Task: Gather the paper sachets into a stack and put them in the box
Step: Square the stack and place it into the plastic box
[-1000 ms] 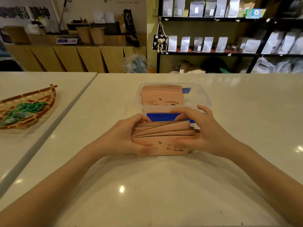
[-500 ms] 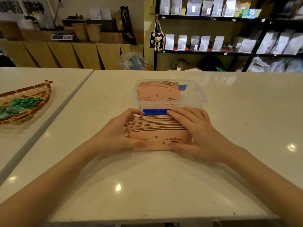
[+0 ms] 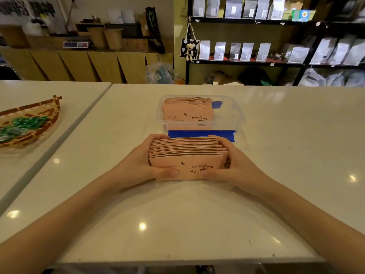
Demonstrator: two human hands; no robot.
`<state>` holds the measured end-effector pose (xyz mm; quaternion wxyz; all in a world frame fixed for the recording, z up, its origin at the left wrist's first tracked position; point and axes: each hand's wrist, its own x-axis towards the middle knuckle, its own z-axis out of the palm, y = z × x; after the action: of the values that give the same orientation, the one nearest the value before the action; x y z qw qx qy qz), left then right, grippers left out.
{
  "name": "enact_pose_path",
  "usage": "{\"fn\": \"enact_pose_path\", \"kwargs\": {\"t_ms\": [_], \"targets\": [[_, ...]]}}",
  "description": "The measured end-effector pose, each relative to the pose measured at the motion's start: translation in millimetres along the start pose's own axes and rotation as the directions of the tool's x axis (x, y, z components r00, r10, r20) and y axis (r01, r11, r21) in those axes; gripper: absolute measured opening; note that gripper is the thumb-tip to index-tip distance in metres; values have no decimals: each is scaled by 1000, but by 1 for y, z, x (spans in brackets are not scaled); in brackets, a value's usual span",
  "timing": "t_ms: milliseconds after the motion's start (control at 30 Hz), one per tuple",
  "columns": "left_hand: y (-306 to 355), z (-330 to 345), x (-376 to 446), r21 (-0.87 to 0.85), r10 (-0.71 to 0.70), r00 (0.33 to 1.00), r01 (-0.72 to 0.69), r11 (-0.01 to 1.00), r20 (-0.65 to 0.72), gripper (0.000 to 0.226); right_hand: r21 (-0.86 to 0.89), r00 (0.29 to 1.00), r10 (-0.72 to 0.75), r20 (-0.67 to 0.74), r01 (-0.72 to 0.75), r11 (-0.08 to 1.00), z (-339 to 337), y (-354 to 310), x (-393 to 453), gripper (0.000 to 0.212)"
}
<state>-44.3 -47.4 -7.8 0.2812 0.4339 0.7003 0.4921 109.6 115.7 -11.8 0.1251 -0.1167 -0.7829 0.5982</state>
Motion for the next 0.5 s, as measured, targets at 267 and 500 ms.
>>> {"fn": "enact_pose_path", "kwargs": {"t_ms": [267, 500], "targets": [[-3, 8, -1, 13, 3, 997, -2, 1000, -83, 65, -35, 998, -10, -60, 8, 999, 11, 7, 3, 91], [1, 10, 1, 85, 41, 991, -30, 996, -130, 58, -262, 994, -100, -52, 83, 961, -1, 2, 2, 57]]}}
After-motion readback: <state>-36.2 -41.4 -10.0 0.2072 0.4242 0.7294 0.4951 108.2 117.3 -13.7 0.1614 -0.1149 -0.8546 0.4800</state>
